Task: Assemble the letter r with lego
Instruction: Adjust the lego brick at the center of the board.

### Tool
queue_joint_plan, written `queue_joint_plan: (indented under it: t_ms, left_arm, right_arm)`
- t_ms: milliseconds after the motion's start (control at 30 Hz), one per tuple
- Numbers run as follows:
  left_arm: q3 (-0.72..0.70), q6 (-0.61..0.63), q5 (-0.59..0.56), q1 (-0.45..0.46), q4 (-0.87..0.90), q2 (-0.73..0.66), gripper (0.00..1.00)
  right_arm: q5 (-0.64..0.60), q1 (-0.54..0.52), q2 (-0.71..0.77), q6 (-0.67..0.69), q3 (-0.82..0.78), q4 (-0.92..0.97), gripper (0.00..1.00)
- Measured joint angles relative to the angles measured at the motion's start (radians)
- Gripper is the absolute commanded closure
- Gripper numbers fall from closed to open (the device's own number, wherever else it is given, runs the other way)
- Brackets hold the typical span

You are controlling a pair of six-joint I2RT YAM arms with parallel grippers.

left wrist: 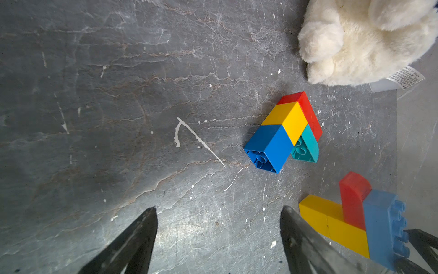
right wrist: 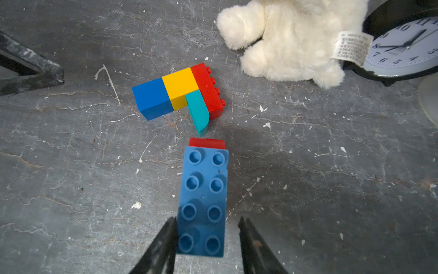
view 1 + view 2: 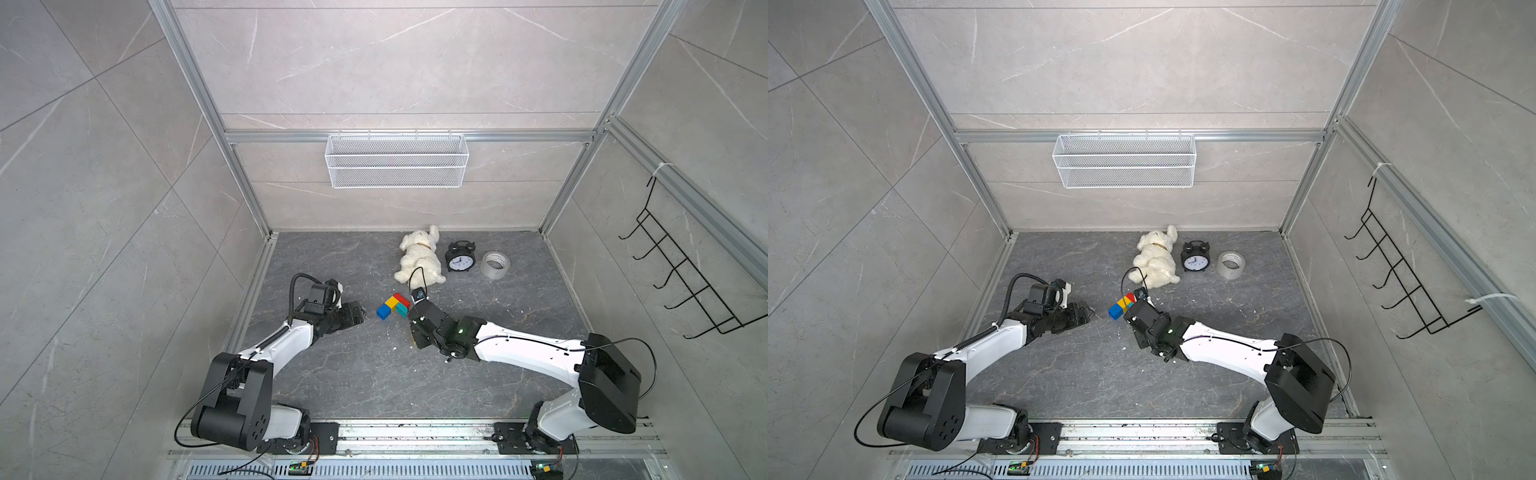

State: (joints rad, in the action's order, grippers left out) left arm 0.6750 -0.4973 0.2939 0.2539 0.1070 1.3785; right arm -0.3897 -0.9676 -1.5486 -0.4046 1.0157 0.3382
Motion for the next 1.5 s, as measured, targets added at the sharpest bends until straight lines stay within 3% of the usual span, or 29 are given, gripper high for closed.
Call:
queue_joint_plan:
  t_ms: [333,533,667,1100,1500]
  left_arm:
    - [0.0,0.0,-0.001,0.0,0.0,0.003,0.16]
    - [0.0,0.0,-0.001,0.0,0.0,0.003,0.16]
    - [0.0,0.0,0.0,0.0,0.0,0.003,0.16]
    - [0.0,0.0,0.0,0.0,0.003,0.003,0.16]
    - [0.0,0.0,0.0,0.0,0.024,0.003,0.16]
  right_arm:
    - [0.008,-0.001,-0.045,0.0,0.023,-0.018,0.6]
    - [0.015,-0.002,-0.051,-0.006,0.019,-0.005,0.48]
    - [0.015,-0.002,-0.051,-0.006,0.019,0.002,0.47]
    - [0.011,0.0,-0.055,-0.008,0.01,-0.025,0.63]
    - [0.12,0.151,-0.019,0.011,-0.067,-0.164,0.6]
